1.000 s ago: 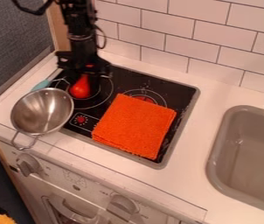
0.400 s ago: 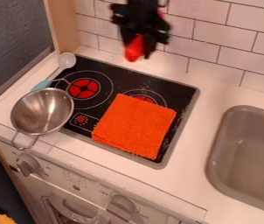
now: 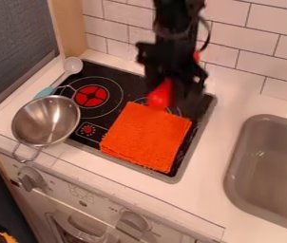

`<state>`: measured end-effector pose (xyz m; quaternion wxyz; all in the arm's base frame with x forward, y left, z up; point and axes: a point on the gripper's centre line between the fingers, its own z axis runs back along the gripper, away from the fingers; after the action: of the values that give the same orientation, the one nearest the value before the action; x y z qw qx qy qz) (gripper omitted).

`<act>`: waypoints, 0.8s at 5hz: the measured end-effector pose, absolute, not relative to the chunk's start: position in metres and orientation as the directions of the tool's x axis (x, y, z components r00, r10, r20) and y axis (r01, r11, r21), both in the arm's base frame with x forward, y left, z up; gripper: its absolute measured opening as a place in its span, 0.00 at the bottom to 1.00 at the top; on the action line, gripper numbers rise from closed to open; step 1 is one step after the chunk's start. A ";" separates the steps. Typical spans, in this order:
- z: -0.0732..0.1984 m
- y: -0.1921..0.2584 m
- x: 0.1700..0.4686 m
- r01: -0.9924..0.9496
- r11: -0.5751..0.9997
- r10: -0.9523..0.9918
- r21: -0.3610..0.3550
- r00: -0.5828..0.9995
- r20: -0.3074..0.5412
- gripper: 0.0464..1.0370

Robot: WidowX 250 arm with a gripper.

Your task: Put the orange toy on top of the orange cloth

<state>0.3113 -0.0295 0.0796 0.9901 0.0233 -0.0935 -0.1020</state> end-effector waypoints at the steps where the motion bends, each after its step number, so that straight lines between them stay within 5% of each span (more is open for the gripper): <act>1: 0.065 -0.038 0.286 0.224 0.973 -0.230 0.056 0.963 0.139 0.48; 2: 0.055 -0.038 0.275 0.221 0.974 -0.224 0.042 0.968 0.116 0.59; 3: 0.053 -0.044 0.274 0.228 0.973 -0.228 0.009 0.967 0.113 0.85; 4: 0.051 -0.045 0.273 0.243 0.970 -0.242 0.000 0.963 0.117 0.98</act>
<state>0.2730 -0.0451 0.0515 0.9908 -0.0071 -0.0581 -0.1223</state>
